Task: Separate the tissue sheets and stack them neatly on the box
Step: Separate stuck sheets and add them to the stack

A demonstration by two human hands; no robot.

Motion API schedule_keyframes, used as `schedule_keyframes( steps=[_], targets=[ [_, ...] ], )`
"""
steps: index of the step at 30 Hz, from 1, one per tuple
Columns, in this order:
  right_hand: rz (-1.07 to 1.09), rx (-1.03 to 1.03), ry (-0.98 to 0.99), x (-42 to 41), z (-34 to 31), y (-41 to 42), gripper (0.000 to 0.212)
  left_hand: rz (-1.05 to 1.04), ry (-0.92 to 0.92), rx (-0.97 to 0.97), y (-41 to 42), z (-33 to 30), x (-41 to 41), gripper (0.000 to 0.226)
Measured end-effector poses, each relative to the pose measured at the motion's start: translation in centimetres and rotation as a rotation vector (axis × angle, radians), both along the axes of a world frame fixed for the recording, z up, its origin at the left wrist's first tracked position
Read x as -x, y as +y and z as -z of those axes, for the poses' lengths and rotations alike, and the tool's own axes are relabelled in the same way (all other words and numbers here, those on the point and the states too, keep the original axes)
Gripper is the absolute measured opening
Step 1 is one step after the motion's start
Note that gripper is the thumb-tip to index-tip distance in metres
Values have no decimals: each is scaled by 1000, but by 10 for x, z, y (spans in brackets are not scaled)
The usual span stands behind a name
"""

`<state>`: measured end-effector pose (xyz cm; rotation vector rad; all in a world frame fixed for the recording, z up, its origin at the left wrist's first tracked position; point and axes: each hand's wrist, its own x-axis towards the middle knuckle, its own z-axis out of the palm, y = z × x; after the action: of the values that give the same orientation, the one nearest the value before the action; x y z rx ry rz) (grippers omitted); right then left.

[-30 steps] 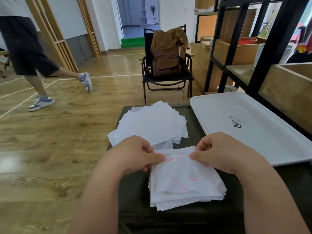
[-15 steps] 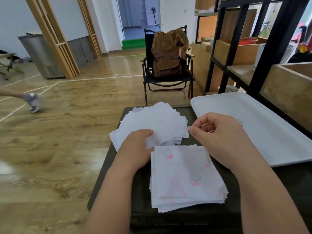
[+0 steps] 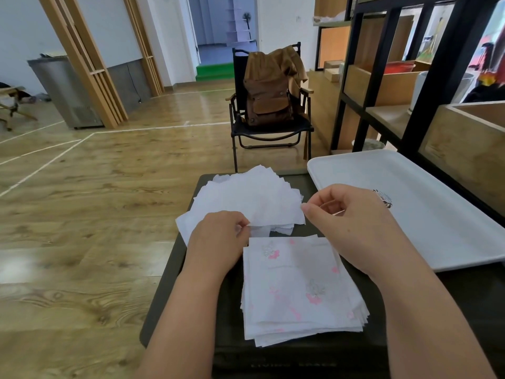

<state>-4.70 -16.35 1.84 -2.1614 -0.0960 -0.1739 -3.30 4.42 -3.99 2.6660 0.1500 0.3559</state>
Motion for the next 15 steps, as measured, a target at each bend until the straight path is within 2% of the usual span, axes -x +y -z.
schedule_keyframes(
  steps=[5,7,10,15],
  targets=[
    [-7,-14,-3,-2,2,0,13,-49,-105,54,1,-2,1,18],
    [-9,-14,-13,-2,3,-1,14,-41,-124,58,2,-2,1,11],
    [-15,-34,-21,-2,3,0,13,34,-91,66,1,-3,0,33],
    [-11,-19,-10,-2,2,1,13,48,-81,-7,-3,-5,-2,17]
  ],
)
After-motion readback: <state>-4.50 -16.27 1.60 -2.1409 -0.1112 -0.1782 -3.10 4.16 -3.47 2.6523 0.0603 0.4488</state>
